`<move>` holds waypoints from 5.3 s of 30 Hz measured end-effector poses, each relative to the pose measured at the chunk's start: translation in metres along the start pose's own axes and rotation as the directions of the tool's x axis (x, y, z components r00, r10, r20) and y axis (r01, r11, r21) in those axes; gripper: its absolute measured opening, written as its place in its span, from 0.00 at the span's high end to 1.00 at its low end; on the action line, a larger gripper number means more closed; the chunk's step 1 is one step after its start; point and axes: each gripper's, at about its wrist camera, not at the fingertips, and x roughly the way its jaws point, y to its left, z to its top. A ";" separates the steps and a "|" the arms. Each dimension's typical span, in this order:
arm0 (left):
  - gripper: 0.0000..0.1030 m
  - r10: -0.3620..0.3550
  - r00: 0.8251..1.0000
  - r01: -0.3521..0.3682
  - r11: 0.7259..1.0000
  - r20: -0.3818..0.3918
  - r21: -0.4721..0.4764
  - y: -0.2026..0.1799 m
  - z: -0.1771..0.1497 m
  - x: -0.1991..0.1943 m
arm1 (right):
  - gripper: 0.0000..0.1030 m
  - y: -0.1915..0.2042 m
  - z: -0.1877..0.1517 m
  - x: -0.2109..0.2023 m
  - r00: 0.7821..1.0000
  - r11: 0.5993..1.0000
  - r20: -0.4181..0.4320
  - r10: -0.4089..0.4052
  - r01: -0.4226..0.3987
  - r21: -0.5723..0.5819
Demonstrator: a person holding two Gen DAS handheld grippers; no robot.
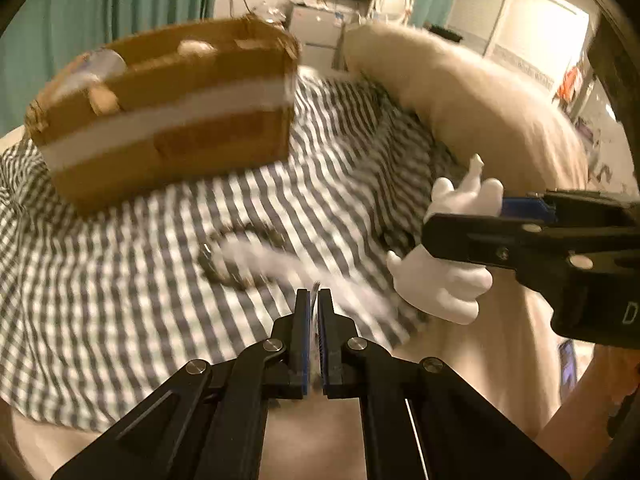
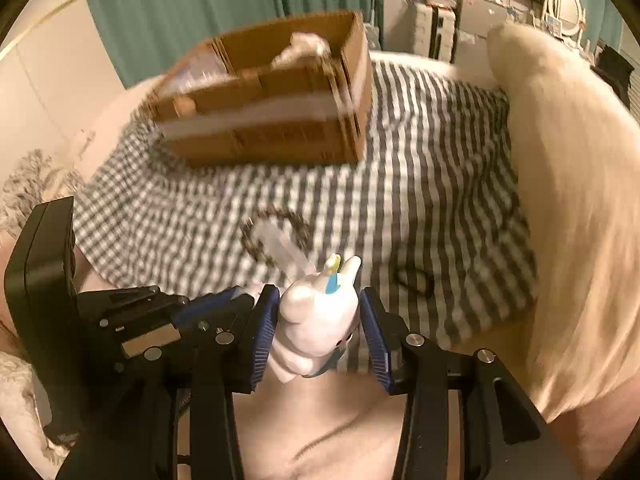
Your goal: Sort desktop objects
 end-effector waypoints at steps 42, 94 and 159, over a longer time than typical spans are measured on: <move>0.96 0.072 0.984 -0.079 0.996 -0.161 -0.033 0.042 -0.025 0.058 | 0.60 -0.010 0.048 0.014 1.000 0.999 0.003 -0.014 0.014 -0.030; 0.00 0.293 0.901 -0.284 0.956 0.320 -0.075 0.113 0.174 -0.059 | 0.27 -0.001 0.193 -0.003 0.950 0.999 0.312 -0.020 0.031 -0.030; 0.00 0.150 0.987 -0.139 0.974 -0.048 0.181 0.041 -0.003 0.104 | 0.75 -0.027 0.060 0.039 1.000 0.996 -0.005 -0.014 0.014 -0.087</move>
